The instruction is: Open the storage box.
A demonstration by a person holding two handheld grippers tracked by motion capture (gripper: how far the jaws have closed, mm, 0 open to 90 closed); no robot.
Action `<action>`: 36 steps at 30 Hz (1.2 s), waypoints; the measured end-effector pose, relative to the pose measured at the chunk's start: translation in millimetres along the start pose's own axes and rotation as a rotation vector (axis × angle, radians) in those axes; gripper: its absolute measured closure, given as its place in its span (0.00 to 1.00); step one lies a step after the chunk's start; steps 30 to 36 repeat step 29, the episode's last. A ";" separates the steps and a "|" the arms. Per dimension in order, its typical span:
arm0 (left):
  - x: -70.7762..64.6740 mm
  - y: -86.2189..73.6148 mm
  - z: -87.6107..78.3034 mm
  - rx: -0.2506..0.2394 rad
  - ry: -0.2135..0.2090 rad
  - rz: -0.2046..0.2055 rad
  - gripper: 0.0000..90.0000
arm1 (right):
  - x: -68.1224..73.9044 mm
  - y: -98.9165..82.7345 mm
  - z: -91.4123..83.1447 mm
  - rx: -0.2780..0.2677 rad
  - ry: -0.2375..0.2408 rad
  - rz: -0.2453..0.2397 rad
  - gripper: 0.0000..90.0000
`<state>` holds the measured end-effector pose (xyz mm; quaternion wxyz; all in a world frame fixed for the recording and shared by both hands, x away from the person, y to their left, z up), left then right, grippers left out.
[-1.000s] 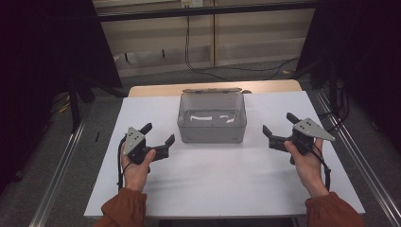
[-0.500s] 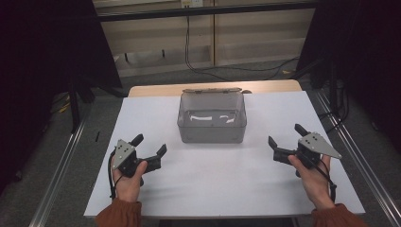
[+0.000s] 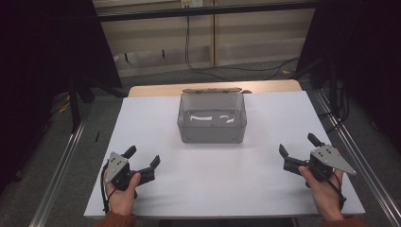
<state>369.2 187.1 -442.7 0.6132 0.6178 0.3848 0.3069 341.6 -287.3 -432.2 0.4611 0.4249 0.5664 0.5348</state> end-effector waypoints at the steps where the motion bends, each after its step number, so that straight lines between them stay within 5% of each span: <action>1: -0.4 0.0 -1.5 0.002 -0.004 0.004 0.04 | -1.3 -0.9 -1.4 0.000 -0.008 0.002 0.01; 18: -3.1 -3.4 -11.1 -0.006 0.000 0.031 0.04 | -1.1 -17.6 -33.0 0.041 -0.006 0.004 0.02; 36: -2.8 -2.1 -12.3 -0.012 -0.001 0.024 0.04 | 5.1 -22.3 -23.1 0.044 0.045 0.011 0.03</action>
Point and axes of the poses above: each handheld gripper's, and its own axes: z roughly forward along the jaws, y roughly out of its top, x roughly to its left, the point moved 7 cm from there along z, roughly forward along the jaws, and after that the axes turned 8 degrees about -x, right-handed, at the moved point
